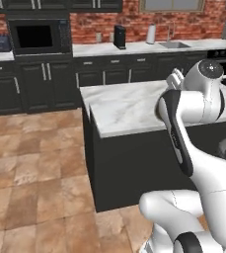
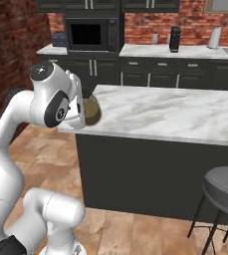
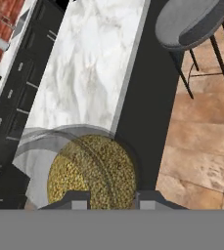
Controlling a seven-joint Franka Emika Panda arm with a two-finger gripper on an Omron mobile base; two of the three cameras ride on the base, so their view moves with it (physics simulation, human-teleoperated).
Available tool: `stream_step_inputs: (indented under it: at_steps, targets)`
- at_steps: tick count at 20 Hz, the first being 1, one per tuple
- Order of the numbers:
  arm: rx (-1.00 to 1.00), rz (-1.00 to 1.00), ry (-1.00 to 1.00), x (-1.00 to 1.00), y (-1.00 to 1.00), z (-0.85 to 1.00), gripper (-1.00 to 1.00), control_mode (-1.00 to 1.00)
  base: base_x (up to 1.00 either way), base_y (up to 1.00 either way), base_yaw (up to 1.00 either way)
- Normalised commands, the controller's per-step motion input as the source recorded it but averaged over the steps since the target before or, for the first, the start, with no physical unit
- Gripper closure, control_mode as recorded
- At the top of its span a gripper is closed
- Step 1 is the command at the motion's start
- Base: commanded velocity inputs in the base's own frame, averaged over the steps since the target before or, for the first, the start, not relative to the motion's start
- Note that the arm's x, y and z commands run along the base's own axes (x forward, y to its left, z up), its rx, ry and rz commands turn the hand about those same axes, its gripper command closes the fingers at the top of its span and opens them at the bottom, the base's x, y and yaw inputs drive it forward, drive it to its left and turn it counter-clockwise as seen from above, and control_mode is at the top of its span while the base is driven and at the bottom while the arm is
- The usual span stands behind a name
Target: Pick the jar and jar from the dining table and place them in the open cabinet. Close the cabinet after placing the objects.
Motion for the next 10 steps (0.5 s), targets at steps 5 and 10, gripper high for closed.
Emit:
stream_step_inputs:
  at_steps: [5, 10]
  targets:
    - [0.0, 0.0, 0.0, 0.0, 0.0, 0.0, 1.0, 1.0, 0.09, 1.0, -0.06]
    - [0.0, 0.0, 0.0, 0.0, 0.0, 0.0, 1.0, 1.0, 0.17, 1.0, -0.12]
